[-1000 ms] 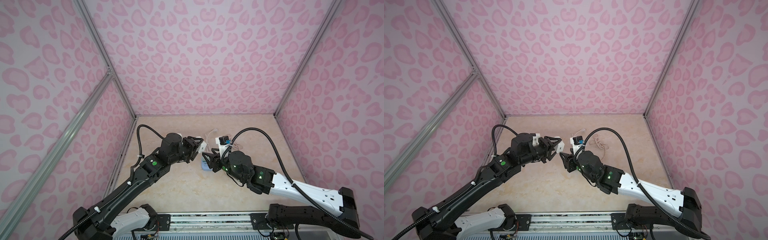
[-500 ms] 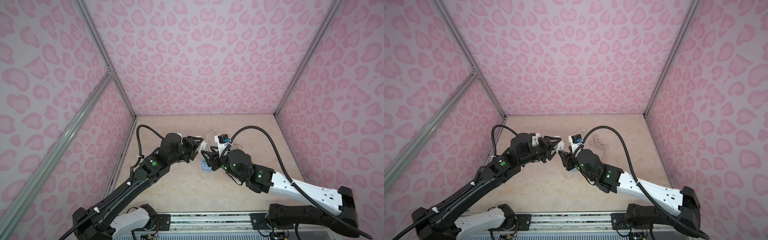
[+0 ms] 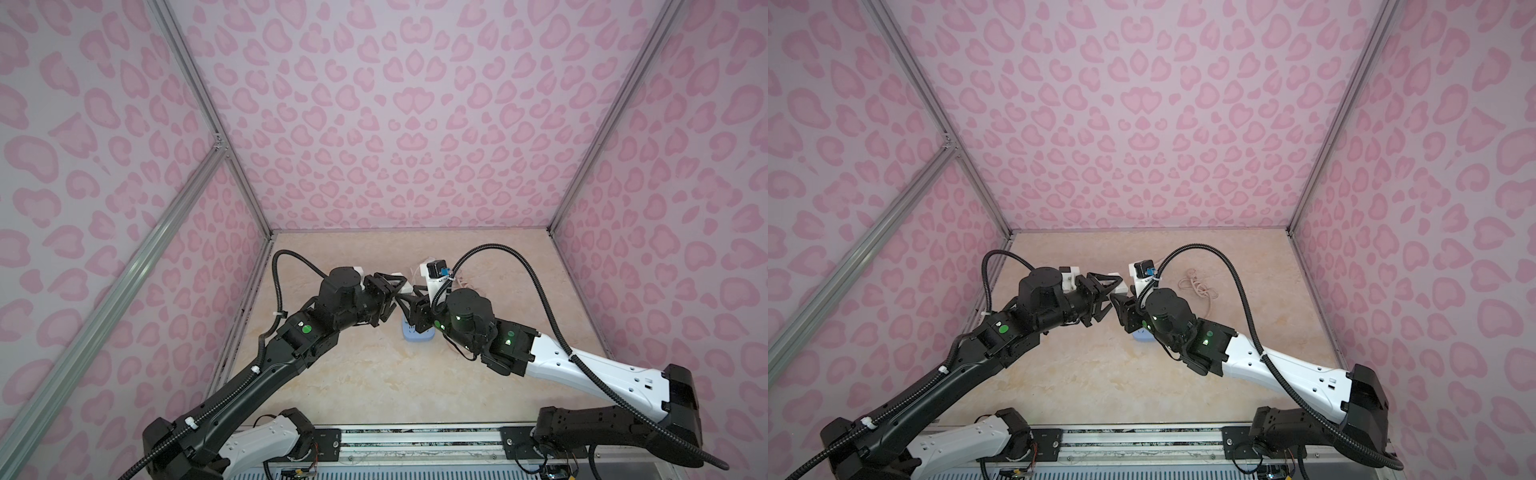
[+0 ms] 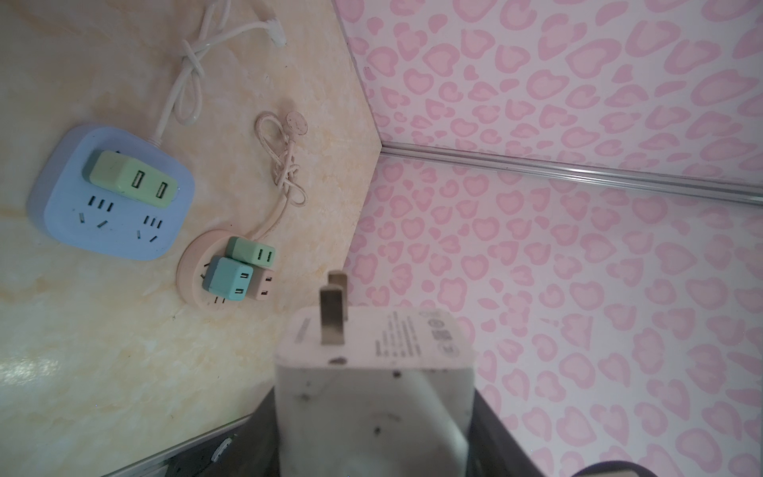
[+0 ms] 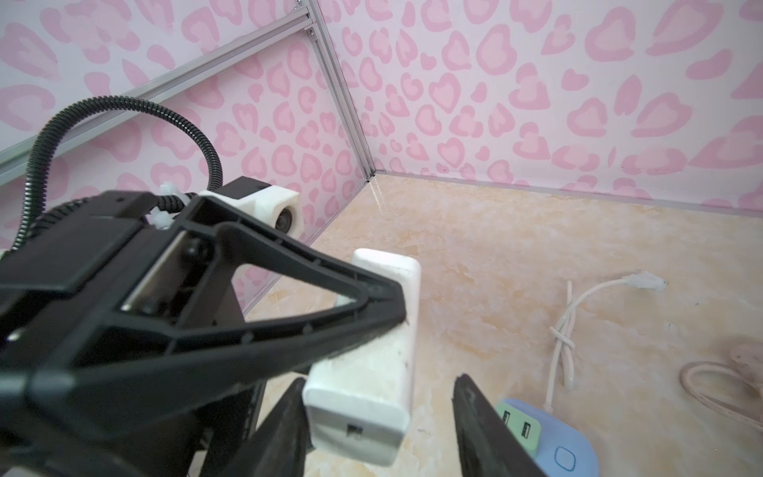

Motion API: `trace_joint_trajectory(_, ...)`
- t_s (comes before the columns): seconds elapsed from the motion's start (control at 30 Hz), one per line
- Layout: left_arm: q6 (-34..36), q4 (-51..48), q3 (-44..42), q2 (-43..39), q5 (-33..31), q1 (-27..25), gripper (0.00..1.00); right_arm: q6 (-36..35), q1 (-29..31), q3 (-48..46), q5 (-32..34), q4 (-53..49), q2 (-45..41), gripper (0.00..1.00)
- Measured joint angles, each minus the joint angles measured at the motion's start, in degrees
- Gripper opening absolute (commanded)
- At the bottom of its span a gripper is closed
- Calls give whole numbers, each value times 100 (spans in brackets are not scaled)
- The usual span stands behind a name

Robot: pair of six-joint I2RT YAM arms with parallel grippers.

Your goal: Insert the plug

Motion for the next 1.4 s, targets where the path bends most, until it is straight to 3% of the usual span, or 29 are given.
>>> trace_joint_trajectory(0.07,17,4,-9,0,15,-11,2,39,-22,11,-33,26,55,45)
trace_joint_trajectory(0.17,39,20,-46,2,7,-37,2,181,-66,17,-190,90,118,11)
trace_joint_trajectory(0.23,48,94,-61,2,-55,-31,2,293,-125,17,-302,164,133,0)
trace_joint_trajectory(0.3,52,101,-61,4,-98,-33,7,339,-199,-7,-428,190,127,0)
trace_joint_trajectory(0.33,66,103,-61,7,-103,-33,20,358,-247,-35,-520,227,118,0)
trace_joint_trajectory(0.43,192,50,-55,35,-125,-35,91,505,-461,-162,-951,306,72,0)
trace_joint_trajectory(0.47,310,-13,-46,44,-85,-31,98,625,-551,-214,-1080,323,39,0)
trace_joint_trajectory(0.57,798,-487,144,39,-35,68,98,1086,-1012,-363,-1123,254,-90,0)
trace_joint_trajectory(0.67,1606,-1213,433,-31,-385,271,98,1497,-1469,-492,-1600,120,-264,0)
trace_joint_trajectory(0.8,2824,-1827,442,-413,-1088,428,99,2208,-2243,-592,-2710,-55,-354,0)
trace_joint_trajectory(0.93,3917,-1700,140,-809,-1294,592,100,2894,-2872,-603,-4028,-85,-378,0)
trace_joint_trajectory(1.03,4354,-1027,-326,-1075,-627,850,100,3460,-3152,-763,-4931,258,-481,0)
trace_joint_trajectory(1.17,4433,103,-627,-979,817,1102,96,4124,-3289,-883,-5768,916,-483,0)
trace_joint_trajectory(1.3,4089,1174,-627,-590,2072,1163,85,4411,-3300,-855,-6352,1349,-391,0)
trace_joint_trajectory(1.4,3794,1650,-627,-409,2680,1163,82,4562,-3300,-870,-6585,1547,-343,0)
